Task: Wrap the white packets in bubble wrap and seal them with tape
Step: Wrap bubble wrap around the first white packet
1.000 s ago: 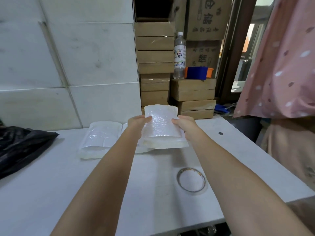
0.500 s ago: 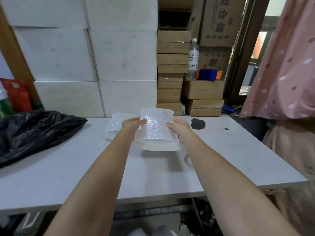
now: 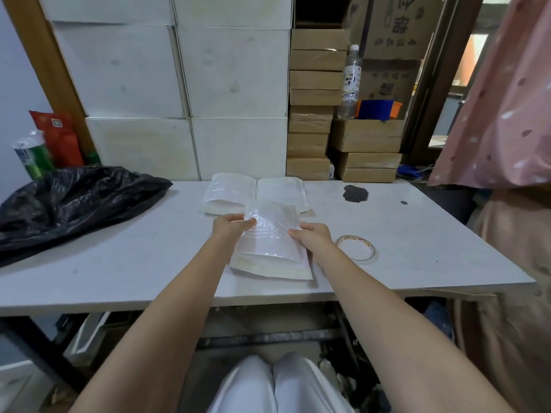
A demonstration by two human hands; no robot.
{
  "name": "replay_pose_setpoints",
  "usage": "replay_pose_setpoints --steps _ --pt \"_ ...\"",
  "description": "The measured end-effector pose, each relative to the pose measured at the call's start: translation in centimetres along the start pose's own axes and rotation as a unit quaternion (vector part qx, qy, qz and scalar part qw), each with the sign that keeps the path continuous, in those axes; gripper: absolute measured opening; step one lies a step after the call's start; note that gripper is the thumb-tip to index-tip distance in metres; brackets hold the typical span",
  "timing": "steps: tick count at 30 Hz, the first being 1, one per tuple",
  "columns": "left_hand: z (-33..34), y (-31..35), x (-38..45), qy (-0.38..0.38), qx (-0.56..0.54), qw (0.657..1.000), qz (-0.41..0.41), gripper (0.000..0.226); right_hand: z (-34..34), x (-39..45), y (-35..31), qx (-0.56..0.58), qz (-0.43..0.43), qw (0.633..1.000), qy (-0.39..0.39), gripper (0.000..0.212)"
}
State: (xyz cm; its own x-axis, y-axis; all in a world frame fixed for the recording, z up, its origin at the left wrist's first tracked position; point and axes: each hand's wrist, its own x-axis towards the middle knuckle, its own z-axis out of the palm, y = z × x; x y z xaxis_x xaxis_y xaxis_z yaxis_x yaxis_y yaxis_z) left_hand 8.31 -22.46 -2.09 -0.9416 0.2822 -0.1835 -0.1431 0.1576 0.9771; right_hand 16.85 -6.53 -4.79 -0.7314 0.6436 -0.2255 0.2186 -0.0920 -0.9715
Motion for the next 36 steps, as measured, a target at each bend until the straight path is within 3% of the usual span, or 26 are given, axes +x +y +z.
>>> replay_pose_setpoints --steps 5,8,10,12,14,17,20,22,27,29,30,33,36 --pt "0.2 -1.3 -0.5 0.014 0.042 0.999 0.009 0.04 0.0 -0.3 0.8 -0.073 -0.036 0.997 0.009 0.057" --pt "0.0 -2.2 -0.2 0.031 0.06 0.998 0.018 0.052 0.0 -0.4 1.1 -0.153 -0.085 0.985 0.0 0.049" --pt "-0.2 -2.4 0.0 0.035 0.098 0.994 0.03 0.059 -0.1 -0.6 1.0 -0.242 -0.131 0.961 -0.013 0.031" --pt "-0.9 -2.3 0.1 0.023 0.183 0.98 0.076 0.059 -0.6 -0.6 0.7 -0.339 -0.188 0.922 -0.022 0.029" --pt "-2.4 -2.2 0.3 0.001 0.308 0.937 0.166 0.053 -2.0 -0.5 0.3 -0.403 -0.25 0.88 -0.016 0.034" --pt "-5.0 -1.9 0.4 -0.055 0.491 0.814 0.307 0.066 -5.0 -0.2 0.2 -0.447 -0.347 0.822 -0.056 0.051" --pt "-6.3 -2.5 0.0 -0.124 0.555 0.716 0.405 0.071 -6.6 0.4 0.8 -0.541 -0.392 0.733 -0.124 0.056" --pt "-6.3 -3.2 -0.1 -0.146 0.549 0.676 0.47 0.071 -6.5 0.6 0.9 -0.545 -0.411 0.718 -0.135 0.055" --pt "-4.7 -4.1 0.0 -0.127 0.518 0.636 0.558 0.083 -5.5 0.5 1.0 -0.507 -0.479 0.704 -0.137 0.048" --pt "-4.3 -4.5 0.2 -0.132 0.494 0.652 0.56 0.081 -5.3 0.5 1.3 -0.478 -0.488 0.718 -0.135 0.042" --pt "-4.3 -4.6 0.3 -0.138 0.472 0.677 0.547 0.079 -5.4 0.5 1.6 -0.45 -0.487 0.736 -0.135 0.04" --pt "-4.2 -4.8 0.3 -0.186 0.379 0.787 0.45 0.062 -5.3 0.8 2.3 -0.363 -0.454 0.802 -0.135 0.041" --pt "-3.3 -4.1 -0.7 -0.159 0.258 0.899 0.317 0.032 -4.5 0.8 2.5 -0.331 -0.427 0.832 -0.124 0.037"
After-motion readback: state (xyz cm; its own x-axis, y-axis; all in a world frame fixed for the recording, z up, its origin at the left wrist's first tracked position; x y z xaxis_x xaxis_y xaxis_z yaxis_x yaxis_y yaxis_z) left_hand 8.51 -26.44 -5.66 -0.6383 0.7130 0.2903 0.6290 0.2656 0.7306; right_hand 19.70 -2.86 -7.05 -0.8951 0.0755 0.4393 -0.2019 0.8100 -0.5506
